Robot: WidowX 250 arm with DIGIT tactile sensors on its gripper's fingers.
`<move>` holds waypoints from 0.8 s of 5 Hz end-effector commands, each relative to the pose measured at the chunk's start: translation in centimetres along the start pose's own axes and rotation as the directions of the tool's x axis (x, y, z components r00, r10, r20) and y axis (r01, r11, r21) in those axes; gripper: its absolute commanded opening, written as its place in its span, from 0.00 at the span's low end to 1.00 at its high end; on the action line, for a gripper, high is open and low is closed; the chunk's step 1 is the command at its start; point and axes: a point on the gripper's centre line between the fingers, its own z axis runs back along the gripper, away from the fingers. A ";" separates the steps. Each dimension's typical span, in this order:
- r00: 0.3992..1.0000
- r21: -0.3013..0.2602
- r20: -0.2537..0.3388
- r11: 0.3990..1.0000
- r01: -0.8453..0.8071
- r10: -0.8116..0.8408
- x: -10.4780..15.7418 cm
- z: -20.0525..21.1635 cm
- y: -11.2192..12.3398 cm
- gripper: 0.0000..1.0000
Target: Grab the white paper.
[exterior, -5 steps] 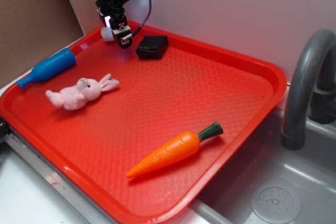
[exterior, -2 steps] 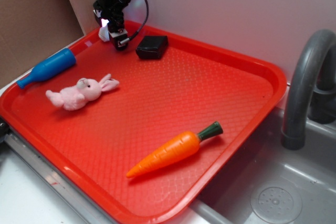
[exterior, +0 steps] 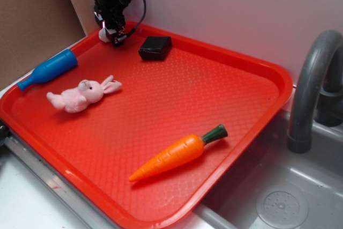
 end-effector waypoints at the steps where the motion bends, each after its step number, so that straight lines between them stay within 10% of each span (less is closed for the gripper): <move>1: 0.978 -0.165 0.073 0.969 -0.184 0.198 -2.4 12.3 -1.7 0.00; 4: 0.975 -0.436 0.167 0.898 -0.059 0.145 -9.3 23.8 0.4 0.00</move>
